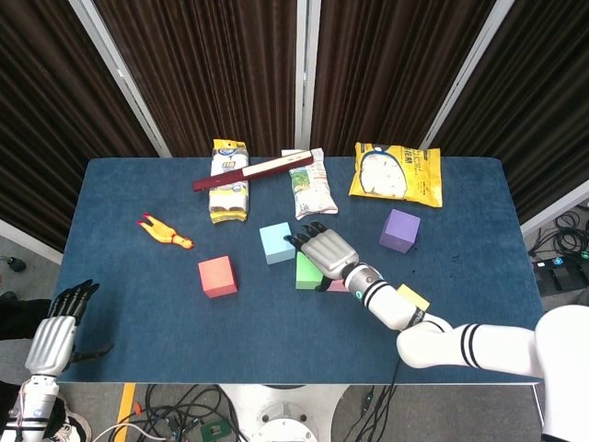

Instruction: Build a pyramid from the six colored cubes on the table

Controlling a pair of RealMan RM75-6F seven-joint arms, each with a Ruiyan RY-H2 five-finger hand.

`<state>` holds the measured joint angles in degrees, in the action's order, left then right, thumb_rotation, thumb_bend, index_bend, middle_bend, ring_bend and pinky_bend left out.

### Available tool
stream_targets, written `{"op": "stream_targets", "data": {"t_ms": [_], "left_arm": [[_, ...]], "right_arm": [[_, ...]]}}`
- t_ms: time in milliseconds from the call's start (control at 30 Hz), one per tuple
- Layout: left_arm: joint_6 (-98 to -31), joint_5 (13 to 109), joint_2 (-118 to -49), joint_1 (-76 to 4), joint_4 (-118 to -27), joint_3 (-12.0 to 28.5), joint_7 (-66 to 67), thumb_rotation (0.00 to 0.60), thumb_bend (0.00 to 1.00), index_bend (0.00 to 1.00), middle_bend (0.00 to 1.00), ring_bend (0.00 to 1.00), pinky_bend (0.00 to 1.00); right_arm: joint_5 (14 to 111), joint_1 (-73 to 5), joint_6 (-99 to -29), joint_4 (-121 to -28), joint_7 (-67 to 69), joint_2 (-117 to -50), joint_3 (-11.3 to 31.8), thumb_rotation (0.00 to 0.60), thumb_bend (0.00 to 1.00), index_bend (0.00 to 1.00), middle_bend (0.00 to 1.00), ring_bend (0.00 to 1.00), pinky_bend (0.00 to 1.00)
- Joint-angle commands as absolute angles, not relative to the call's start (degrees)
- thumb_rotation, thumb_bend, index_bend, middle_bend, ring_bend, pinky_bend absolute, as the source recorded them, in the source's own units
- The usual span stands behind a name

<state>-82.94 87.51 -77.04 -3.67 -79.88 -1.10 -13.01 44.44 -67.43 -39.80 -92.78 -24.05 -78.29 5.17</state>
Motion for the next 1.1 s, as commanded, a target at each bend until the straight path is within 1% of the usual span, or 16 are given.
{"op": "stream_targets", "data": {"t_ms": [33,267,433,533,633,967,1100], "left_arm": [[-82.9,87.5,-77.0,-3.7,-79.9,-1.1,-13.0,0.6,0.0,0.09,0.03,0.0,0.04],[-83.0,87.7,-77.0,-3.9,-80.4,-1.0,-12.3,0.6,0.0,0.09,0.03,0.0,0.04],[-82.9,87.8,-76.8,-4.2,-81.2,-0.8,-11.5,0.6,0.0,0.09,0.03,0.0,0.04],[-82.8,87.7,-77.0,-4.1,-81.4,-0.9,-11.1,0.6,0.0,0.09,0.03,0.0,0.04],[-82.6,87.5,-77.1,-4.0,-81.4,-1.1,-11.0,0.6,0.0,0.09,0.03,0.0,0.04],[-83.1,87.7,-77.1,-3.9,-80.6,-1.0,-12.3,0.6,0.0,0.09,0.03,0.0,0.04],[-83.3,87.7,-77.1,-3.7,-80.2,-1.1,-13.1,0.6,0.0,0.09,0.03,0.0,0.04]], "right_arm": [[46.9,-66.0,-41.6,-95.9,-22.4,-75.3,6.1,0.6,0.0,0.0,0.14,0.0,0.0],[51.6,-61.9,-46.3,-101.6,-19.9,-69.5,6.5,0.6,0.0,0.0,0.13,0.0,0.0],[53.6,-58.7,-49.9,-101.1,-18.0,-68.9,6.6,0.6,0.0,0.0,0.14,0.0,0.0],[53.5,-57.8,-51.2,-98.5,-17.4,-70.5,7.0,0.6,0.0,0.0,0.15,0.0,0.0],[52.8,-58.2,-50.2,-95.7,-17.3,-72.8,7.7,0.6,0.0,0.0,0.16,0.0,0.0],[46.4,-65.9,-44.7,-86.5,-21.7,-82.8,12.2,0.6,0.0,0.0,0.17,0.0,0.0],[42.8,-69.3,-43.0,-82.7,-24.6,-86.8,12.8,0.6,0.0,0.0,0.17,0.0,0.0]]}}
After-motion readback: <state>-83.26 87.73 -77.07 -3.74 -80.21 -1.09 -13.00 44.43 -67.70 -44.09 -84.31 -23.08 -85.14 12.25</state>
